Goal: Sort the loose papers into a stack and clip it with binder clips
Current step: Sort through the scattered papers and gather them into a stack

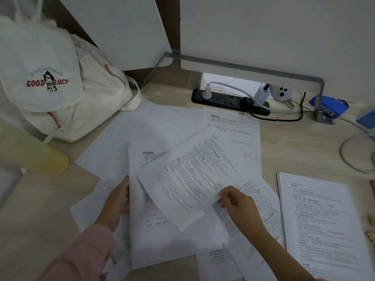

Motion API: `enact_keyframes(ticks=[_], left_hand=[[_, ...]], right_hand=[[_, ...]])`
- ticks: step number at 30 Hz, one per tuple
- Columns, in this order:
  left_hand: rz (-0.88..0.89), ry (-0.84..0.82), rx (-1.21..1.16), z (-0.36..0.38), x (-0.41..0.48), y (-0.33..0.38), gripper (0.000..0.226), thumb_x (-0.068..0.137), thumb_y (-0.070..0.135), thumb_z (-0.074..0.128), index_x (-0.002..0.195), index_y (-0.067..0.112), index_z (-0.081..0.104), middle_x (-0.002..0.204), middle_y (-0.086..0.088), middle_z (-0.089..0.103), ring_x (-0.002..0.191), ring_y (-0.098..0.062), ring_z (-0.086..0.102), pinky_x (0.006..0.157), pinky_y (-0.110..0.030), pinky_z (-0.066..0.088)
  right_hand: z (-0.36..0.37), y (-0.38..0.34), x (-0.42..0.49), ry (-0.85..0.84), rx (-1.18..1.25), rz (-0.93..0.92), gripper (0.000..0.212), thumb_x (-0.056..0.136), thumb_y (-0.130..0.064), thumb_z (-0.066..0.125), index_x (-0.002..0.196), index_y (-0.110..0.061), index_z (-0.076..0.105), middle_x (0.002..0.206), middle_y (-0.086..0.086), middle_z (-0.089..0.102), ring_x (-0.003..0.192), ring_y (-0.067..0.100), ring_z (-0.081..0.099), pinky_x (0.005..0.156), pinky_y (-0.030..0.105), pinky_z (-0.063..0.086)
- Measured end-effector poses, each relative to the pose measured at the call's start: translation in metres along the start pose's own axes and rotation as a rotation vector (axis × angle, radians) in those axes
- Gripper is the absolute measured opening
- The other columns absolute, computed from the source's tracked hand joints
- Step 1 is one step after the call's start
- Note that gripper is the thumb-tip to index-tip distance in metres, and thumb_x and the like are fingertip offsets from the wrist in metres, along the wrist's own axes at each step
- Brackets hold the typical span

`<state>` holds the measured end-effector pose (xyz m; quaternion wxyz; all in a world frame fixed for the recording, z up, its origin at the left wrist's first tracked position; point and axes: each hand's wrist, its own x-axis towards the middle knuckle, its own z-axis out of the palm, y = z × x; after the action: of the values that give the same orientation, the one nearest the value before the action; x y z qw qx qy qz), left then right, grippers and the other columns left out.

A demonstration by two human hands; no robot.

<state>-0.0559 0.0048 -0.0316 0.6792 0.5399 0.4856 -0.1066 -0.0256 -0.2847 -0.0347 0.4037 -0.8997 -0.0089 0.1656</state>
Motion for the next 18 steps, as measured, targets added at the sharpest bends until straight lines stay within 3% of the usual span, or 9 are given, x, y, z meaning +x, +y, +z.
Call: enact_keyframes(ticks=[3,5,6,9,13,15,18], left_hand=[[-0.022,-0.014,-0.026,0.004,-0.001,0.002,0.024,0.094,0.035,0.047,0.081,0.019,0.058,0.083,-0.002,0.059,0.074,-0.016,0.055,0.058,-0.025,0.051],[-0.023,-0.026,-0.029,0.007,-0.005,0.003,0.022,0.094,0.034,0.047,0.084,0.019,0.058,0.082,-0.001,0.059,0.073,-0.015,0.055,0.046,-0.017,0.051],[-0.021,-0.03,-0.028,0.007,-0.005,0.002,0.022,0.094,0.035,0.047,0.086,0.018,0.059,0.083,-0.001,0.059,0.073,-0.015,0.055,0.045,-0.017,0.051],[-0.009,-0.037,-0.038,0.005,-0.003,0.002,0.026,0.093,0.034,0.048,0.106,0.013,0.057,0.095,-0.003,0.061,0.078,-0.017,0.056,0.063,-0.029,0.048],[-0.016,-0.05,-0.022,0.001,0.002,0.004,0.042,0.093,0.036,0.049,0.126,0.01,0.051,0.113,-0.006,0.058,0.097,-0.023,0.055,0.086,-0.034,0.043],[-0.025,-0.059,-0.009,0.0,0.004,0.004,0.042,0.094,0.034,0.048,0.127,0.009,0.051,0.116,-0.007,0.057,0.096,-0.023,0.055,0.085,-0.034,0.044],[0.007,-0.064,0.074,0.001,0.005,0.002,0.033,0.093,0.034,0.05,0.118,0.012,0.055,0.105,-0.005,0.06,0.083,-0.018,0.057,0.07,-0.028,0.047]], right_hand=[[0.0,-0.001,0.004,0.066,0.536,0.335,0.01,0.088,-0.013,0.058,0.087,-0.01,0.068,0.086,0.01,0.071,0.084,0.028,0.068,0.079,0.033,0.056],[0.001,-0.002,0.007,0.104,0.723,0.468,0.012,0.086,-0.009,0.059,0.094,-0.003,0.066,0.093,0.015,0.069,0.086,0.029,0.065,0.084,0.037,0.054],[0.002,-0.002,0.009,0.116,0.734,0.499,0.012,0.085,-0.004,0.058,0.095,-0.002,0.065,0.094,0.018,0.067,0.085,0.031,0.064,0.085,0.04,0.054],[0.003,-0.003,0.012,0.099,0.604,0.471,0.016,0.085,0.003,0.051,0.088,-0.009,0.061,0.09,0.021,0.065,0.079,0.033,0.062,0.082,0.046,0.053],[-0.001,-0.003,0.015,0.059,0.354,0.373,0.024,0.085,0.006,0.045,0.083,-0.012,0.06,0.087,0.019,0.066,0.074,0.032,0.064,0.073,0.039,0.054],[-0.001,-0.004,0.016,0.039,0.294,0.332,0.023,0.084,0.006,0.046,0.078,-0.013,0.059,0.082,0.016,0.065,0.073,0.033,0.062,0.07,0.036,0.052],[0.005,-0.009,0.021,0.011,0.243,0.296,0.021,0.085,0.002,0.051,0.072,-0.013,0.057,0.077,0.011,0.064,0.071,0.025,0.06,0.066,0.026,0.048]])
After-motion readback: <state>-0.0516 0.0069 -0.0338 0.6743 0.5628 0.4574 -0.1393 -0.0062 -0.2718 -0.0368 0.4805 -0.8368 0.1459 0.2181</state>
